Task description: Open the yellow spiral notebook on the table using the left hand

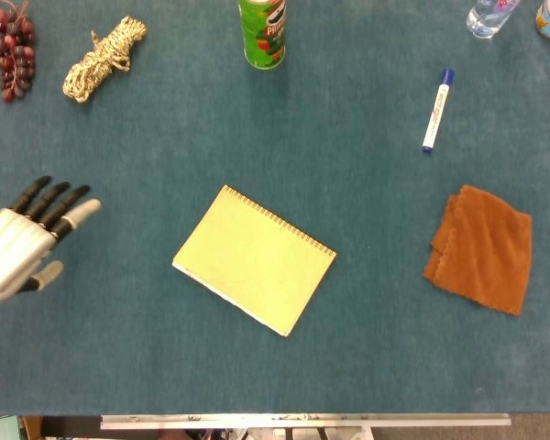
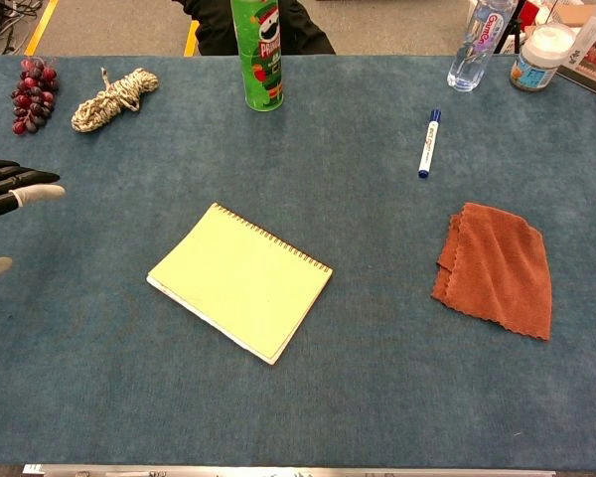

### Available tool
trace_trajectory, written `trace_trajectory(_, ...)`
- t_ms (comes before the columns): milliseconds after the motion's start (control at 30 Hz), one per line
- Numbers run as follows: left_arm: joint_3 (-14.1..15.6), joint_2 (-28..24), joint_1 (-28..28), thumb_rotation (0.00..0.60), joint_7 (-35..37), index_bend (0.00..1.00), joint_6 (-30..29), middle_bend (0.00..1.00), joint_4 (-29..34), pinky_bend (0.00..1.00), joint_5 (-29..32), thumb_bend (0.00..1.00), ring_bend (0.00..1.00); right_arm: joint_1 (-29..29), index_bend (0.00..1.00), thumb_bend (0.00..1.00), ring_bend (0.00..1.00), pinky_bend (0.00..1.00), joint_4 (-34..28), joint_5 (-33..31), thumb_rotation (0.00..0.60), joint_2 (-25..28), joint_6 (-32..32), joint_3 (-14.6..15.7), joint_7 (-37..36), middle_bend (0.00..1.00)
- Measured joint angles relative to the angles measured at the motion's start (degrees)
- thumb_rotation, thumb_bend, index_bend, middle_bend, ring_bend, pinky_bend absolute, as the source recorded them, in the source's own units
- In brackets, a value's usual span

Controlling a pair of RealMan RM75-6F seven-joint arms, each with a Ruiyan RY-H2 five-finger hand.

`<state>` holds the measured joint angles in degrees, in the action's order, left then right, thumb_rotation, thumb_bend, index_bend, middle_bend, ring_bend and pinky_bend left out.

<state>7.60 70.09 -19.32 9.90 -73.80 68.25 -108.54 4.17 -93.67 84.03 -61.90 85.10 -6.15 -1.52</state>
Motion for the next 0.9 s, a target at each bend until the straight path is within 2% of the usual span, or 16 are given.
trace_trajectory(600, 1.82, 10.33, -7.13, 0.6, -2.57, 0.0, -0.57, 0.0, -5.15, 0.0, -6.16, 0.3, 0.0, -0.75, 0.4, 0.33, 0.21, 0.28, -0.3, -0.98, 0.6, -0.14, 0.65, 0.25, -0.18, 0.32)
trace_trajectory(900, 2.22, 14.47, -9.63, 0.6, -2.73, 0.0, 1.85, 0.0, -5.36, 0.0, -5.21, 0.3, 0.0, -1.53, 0.4, 0.33, 0.21, 0.28, 0.35, -1.36, 0.6, -0.17, 1.2, 0.46, -1.29, 0.32)
